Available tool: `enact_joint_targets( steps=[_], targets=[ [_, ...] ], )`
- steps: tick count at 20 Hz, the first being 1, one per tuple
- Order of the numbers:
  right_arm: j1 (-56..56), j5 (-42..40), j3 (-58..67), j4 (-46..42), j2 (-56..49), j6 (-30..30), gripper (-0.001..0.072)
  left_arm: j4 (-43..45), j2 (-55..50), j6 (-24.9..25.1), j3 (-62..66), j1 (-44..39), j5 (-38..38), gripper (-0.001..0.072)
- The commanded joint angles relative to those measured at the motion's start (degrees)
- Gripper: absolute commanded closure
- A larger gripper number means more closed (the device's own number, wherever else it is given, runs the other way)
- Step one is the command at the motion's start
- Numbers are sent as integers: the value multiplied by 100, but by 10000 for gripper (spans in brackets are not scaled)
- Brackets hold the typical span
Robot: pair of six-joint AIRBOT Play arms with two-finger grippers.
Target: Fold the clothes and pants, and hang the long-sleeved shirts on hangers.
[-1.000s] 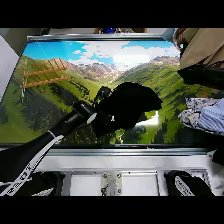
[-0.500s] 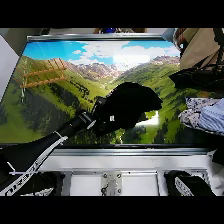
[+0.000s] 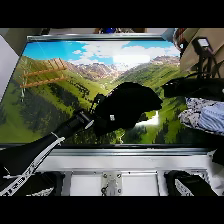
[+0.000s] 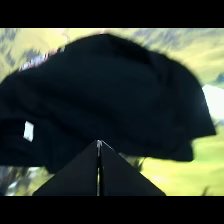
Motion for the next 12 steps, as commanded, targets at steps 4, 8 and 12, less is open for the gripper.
enact_joint_targets(
  steps=[4, 8, 12],
  targets=[
    [1305, -778, -1390, -1427, -33, 3309, 694, -17, 680, -212, 2, 2, 76, 690],
    [2492, -1508, -1991, -1832, -577, 4872, 562, -15, 962, -212, 2, -166, 74, 690],
    [3060, -2061, -1989, -1537, -1484, 4878, 9, -13, 1075, -210, 2, -304, 33, 690]
  ],
)
